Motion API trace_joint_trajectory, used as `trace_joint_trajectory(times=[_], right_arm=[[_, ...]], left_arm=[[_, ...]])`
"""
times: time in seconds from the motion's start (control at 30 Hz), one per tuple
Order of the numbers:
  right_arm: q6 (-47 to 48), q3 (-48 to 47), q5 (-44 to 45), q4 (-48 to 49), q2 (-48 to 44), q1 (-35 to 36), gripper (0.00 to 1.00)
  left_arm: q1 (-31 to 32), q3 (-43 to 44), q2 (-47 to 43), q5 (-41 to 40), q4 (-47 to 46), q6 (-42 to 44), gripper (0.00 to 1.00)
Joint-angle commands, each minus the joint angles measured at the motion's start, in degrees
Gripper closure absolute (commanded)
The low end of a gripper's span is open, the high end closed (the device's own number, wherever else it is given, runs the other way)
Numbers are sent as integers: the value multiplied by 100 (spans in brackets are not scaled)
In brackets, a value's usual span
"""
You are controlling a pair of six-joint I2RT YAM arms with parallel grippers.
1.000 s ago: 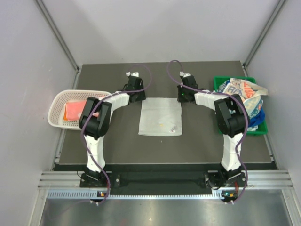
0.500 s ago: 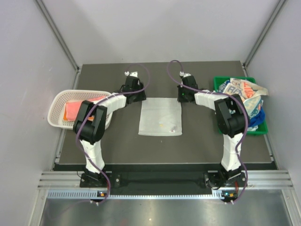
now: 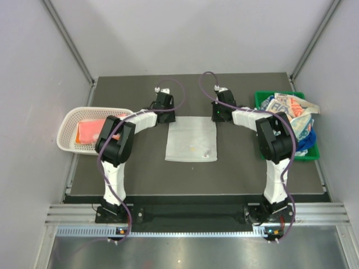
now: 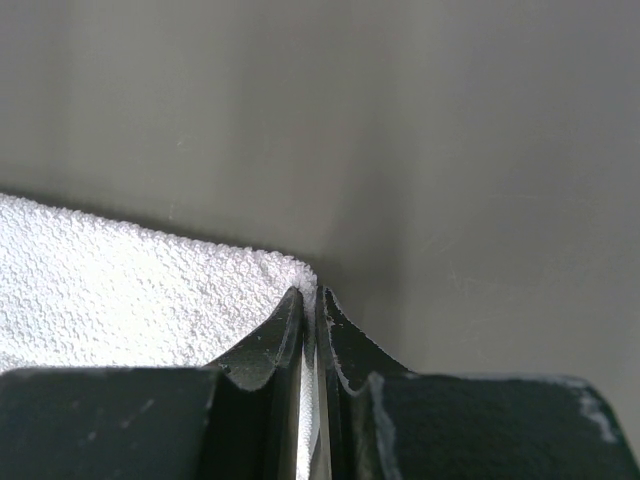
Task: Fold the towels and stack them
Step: Fold the towel
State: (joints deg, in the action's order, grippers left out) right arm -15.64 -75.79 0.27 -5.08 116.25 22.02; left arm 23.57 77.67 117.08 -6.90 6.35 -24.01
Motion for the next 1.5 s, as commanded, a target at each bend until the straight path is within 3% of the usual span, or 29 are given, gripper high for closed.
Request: trace_joint_trajectory(times=[0.0,0.13,0.47,0.7,1.07,1.47], right_arm=[[-44,-76,-140,262,-102,74,93],[-44,-76,-142,271,-93,74,93],[-45,-76,-186,262,-67,74,93],[-27,-120,-212,253,-120,74,94],[-106,423,-212,1158,-743,13,100],[-369,2075,-273,2424,-1815,13,100]], left_arm=[[-2,178,175,-417,200,-77,56],[-2,240,263,-479,235,-130,60],[-2,55,307,-357,51,-183,81],[-11,82,237,-295,-81,-165,100],[-72,-172,-509,-321,-968,-86,100],[-63,-1508,-1652,416,-2128,-428,100]])
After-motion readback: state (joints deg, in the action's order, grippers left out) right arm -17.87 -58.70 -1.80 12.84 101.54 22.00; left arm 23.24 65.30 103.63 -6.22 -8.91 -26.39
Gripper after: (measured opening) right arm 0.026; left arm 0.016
